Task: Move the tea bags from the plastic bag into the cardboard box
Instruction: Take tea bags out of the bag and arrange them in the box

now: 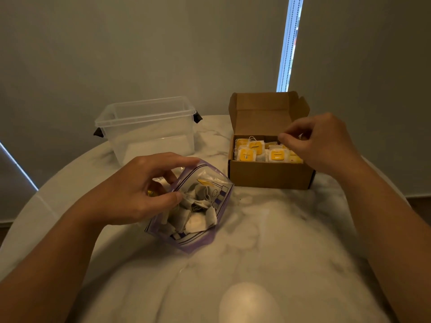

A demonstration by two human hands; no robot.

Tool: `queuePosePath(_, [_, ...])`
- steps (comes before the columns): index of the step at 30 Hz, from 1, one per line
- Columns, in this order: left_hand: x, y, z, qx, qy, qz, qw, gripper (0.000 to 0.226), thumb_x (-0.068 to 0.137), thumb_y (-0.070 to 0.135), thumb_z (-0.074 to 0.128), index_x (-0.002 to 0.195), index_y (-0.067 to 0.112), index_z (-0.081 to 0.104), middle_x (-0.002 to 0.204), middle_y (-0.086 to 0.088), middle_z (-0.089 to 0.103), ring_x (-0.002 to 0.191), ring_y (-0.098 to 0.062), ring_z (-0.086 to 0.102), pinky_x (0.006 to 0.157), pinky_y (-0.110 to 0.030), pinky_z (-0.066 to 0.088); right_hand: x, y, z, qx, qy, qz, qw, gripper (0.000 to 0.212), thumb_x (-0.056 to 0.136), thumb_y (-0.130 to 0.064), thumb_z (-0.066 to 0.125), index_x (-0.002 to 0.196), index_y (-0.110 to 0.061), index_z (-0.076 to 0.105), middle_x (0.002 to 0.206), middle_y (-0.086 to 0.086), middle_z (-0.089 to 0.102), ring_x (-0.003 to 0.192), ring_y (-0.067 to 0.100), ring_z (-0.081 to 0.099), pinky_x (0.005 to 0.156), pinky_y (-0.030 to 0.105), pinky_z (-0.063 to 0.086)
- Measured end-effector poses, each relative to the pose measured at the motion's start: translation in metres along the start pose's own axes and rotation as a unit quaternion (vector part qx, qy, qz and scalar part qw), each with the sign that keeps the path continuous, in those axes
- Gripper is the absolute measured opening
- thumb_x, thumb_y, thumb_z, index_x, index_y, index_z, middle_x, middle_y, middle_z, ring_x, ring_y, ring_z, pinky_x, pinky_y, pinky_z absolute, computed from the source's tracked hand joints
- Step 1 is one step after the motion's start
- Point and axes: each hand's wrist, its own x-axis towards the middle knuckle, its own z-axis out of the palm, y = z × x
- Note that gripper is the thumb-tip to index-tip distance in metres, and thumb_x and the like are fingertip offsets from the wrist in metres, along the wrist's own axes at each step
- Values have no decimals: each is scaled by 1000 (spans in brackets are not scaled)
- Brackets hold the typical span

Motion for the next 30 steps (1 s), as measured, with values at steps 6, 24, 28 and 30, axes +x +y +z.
queuePosePath(6, [-1, 2, -1, -2, 1, -6, 1000, 59, 78, 41, 57, 136, 36, 53, 123, 11, 59, 100, -20, 60, 72, -36, 59, -31, -54, 9, 144, -164, -138, 966, 9, 81, -25, 75, 90, -24, 77, 79, -13, 71, 75, 9, 67, 64, 26, 56])
queuePosePath(24, [0, 2, 0, 5, 1, -7, 1000, 61, 77, 42, 56, 137, 38, 51, 122, 16, 59, 100, -17, 62, 75, -37, 60, -62, -105, 72, -208, -214, -312, 902, 31, 94, -34, 62, 122, -21, 63, 111, 0, 60, 87, 15, 35, 67, 30, 31])
queuePosePath(28, [1, 1, 1, 6, 3, -3, 1000, 60, 77, 41, 57, 137, 38, 52, 121, 15, 60, 99, -18, 62, 74, -35, 60, -58, -100, 63, -123, -215, -251, 936, 20, 94, -26, 60, 112, -22, 68, 105, -3, 62, 95, 13, 48, 74, 30, 50])
queuePosePath(30, [1, 1, 1, 12, 1, -4, 1000, 60, 77, 42, 56, 137, 39, 52, 121, 16, 59, 99, -17, 62, 73, -33, 59, -55, -96, 53, -52, -220, -203, 953, 13, 92, -25, 64, 102, -22, 72, 95, -6, 64, 86, 8, 55, 73, 26, 53])
